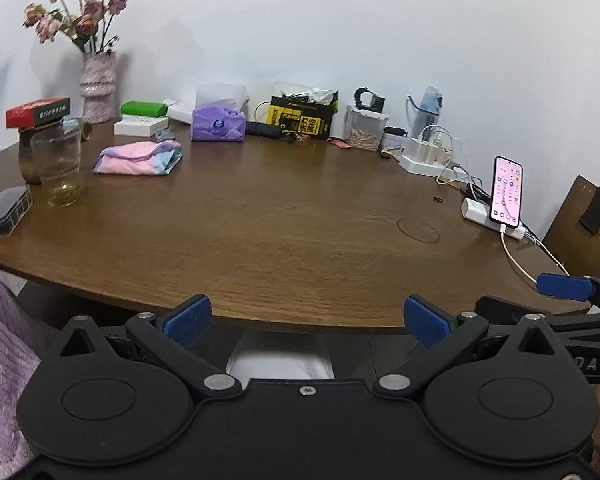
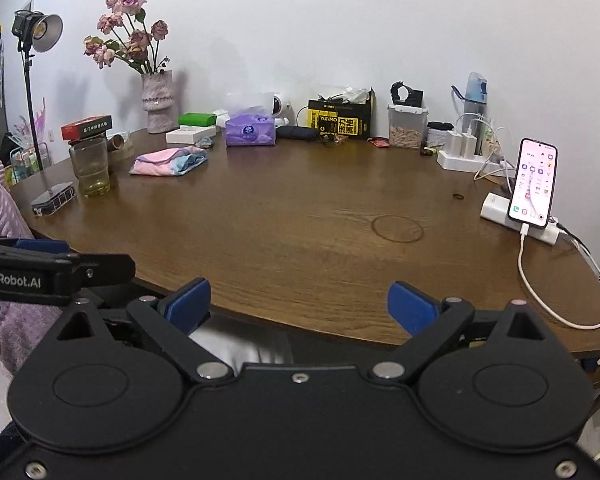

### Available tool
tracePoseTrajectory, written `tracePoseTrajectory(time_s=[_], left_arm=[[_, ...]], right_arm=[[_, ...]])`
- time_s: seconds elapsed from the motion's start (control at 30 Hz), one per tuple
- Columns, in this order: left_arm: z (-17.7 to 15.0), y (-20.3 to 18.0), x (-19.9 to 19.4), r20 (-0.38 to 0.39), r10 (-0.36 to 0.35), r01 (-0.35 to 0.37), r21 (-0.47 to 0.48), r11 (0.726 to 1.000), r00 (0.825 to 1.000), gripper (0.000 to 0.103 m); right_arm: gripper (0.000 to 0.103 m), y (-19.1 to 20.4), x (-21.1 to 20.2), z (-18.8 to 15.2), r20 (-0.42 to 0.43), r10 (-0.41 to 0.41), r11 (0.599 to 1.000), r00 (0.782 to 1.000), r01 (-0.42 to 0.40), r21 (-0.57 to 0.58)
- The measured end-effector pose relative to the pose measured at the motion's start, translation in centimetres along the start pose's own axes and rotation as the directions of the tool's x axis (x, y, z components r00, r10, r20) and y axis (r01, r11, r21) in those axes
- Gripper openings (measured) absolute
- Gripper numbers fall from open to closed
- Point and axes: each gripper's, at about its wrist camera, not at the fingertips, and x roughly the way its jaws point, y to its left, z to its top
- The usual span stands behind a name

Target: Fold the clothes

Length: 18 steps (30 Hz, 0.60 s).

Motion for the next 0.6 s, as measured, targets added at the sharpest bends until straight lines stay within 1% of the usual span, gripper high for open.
tracePoseTrajectory(time_s=[0.13, 0.33, 0.6], left_arm=[[-0.09, -0.34, 0.12, -0.003, -0.013, 0.013, 0.024, 1.0, 1.0, 0.103], [-0.17, -0.39, 0.16, 0.001, -0.023, 0.022, 0.019, 1.0, 1.0, 0.103], [-0.4, -0.2, 0.37, -0.009, -0.036, 0.036, -0.001, 0.999, 0.999, 0.103]], right_arm=[[0.098, 0.02, 0.71, -0.06, -0.014, 0.003, 1.0, 1.0, -0.003, -0.002], [0.098, 0.11, 0.46, -0.06, 0.009, -0.002, 1.0, 1.0, 0.002, -0.009], [0.098, 0.39, 0.58, -0.21, 0.0, -0.001, 1.0, 1.0, 0.001, -0.008]])
